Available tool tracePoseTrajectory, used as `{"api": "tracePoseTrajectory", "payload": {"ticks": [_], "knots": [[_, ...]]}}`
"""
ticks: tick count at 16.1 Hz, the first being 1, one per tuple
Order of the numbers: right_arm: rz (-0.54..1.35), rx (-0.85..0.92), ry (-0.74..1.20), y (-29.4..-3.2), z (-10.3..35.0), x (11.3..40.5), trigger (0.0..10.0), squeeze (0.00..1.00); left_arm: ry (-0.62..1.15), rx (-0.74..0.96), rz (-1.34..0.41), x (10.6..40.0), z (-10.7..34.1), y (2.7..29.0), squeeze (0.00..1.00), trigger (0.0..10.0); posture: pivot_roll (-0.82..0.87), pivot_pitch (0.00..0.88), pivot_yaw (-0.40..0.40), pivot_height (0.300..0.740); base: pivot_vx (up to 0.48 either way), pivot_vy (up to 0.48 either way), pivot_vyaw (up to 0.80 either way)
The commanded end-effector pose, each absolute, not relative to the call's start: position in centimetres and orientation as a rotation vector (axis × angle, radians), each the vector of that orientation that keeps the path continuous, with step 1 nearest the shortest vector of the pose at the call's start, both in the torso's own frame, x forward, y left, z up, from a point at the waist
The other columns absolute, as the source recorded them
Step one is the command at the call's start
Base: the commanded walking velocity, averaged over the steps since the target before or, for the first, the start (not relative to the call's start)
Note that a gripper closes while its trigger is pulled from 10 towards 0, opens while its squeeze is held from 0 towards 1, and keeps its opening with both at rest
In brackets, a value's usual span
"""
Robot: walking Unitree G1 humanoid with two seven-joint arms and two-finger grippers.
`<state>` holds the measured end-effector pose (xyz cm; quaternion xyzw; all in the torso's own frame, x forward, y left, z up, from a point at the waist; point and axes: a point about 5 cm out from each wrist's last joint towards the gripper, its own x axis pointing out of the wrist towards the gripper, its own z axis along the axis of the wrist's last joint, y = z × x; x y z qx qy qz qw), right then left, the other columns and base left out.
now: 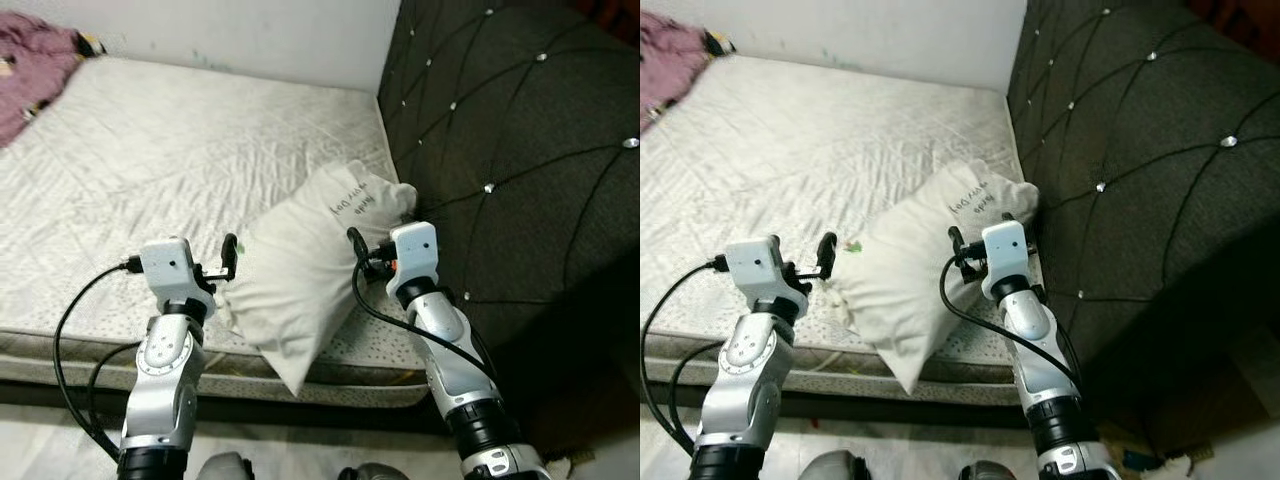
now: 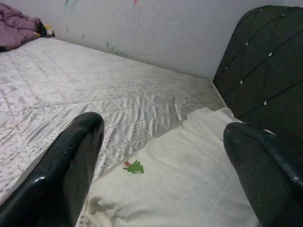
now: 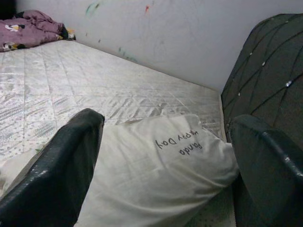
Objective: Clean up the room
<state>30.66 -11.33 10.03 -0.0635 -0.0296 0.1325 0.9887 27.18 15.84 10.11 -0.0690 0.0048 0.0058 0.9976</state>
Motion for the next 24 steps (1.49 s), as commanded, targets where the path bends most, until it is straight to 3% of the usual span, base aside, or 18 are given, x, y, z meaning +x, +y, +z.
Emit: {"api": "tracePoseTrajectory", "payload": {"ticks": [1, 17, 19, 24], "knots": [[0.261, -0.137, -0.063, -11.74, 10.38, 30.97, 10.0, 0.00, 0.002, -0.132, 0.000, 27.40, 10.34, 15.32, 0.00, 10.0, 0.05, 0.000, -0.078, 0.740, 0.000, 0.000, 0.00], [0.305, -0.158, -0.078, -11.24, 10.56, 31.04, 10.0, 0.00, -0.006, -0.133, 0.010, 27.55, 10.48, 15.41, 0.00, 10.0, 0.05, 0.000, -0.085, 0.740, 0.000, 0.000, 0.00], [0.306, -0.158, -0.078, -11.25, 10.58, 31.05, 10.0, 0.00, -0.005, -0.134, 0.013, 27.54, 10.47, 15.42, 0.00, 10.0, 0.05, 0.000, -0.085, 0.732, 0.000, 0.000, 0.00], [0.316, -0.156, -0.076, -11.25, 10.60, 31.09, 10.0, 0.00, 0.001, -0.149, 0.034, 27.50, 10.39, 15.59, 0.00, 10.0, 0.05, 0.003, -0.090, 0.662, 0.000, 0.000, 0.00]]}}
